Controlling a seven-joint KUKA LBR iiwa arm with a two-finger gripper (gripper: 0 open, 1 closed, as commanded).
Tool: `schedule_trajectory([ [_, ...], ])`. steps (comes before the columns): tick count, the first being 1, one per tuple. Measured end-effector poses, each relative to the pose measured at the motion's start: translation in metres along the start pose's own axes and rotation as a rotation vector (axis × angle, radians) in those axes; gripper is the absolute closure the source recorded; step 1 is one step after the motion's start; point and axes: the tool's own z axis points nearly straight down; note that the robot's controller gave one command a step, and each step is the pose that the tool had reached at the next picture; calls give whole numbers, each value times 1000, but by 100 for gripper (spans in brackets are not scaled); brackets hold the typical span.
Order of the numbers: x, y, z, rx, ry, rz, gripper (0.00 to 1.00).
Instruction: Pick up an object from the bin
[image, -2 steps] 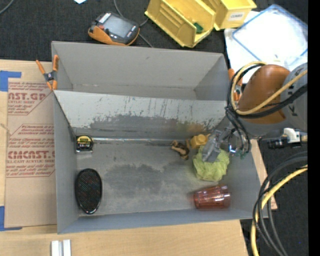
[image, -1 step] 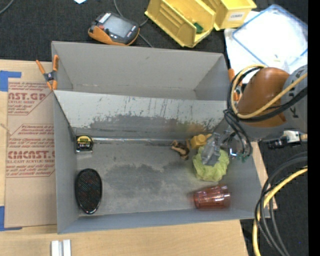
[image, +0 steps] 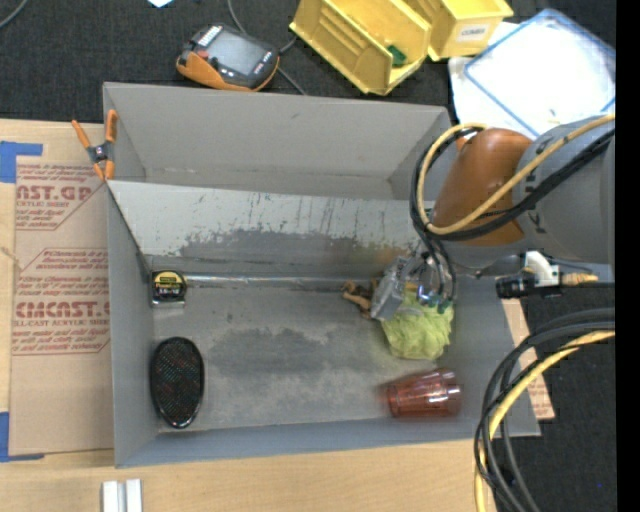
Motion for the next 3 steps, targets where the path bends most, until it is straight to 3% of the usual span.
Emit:
schedule_trajectory([
  [2,14,-9,25,0,-7,55,100],
  [3,30,-24,38,0,-3,119,100],
])
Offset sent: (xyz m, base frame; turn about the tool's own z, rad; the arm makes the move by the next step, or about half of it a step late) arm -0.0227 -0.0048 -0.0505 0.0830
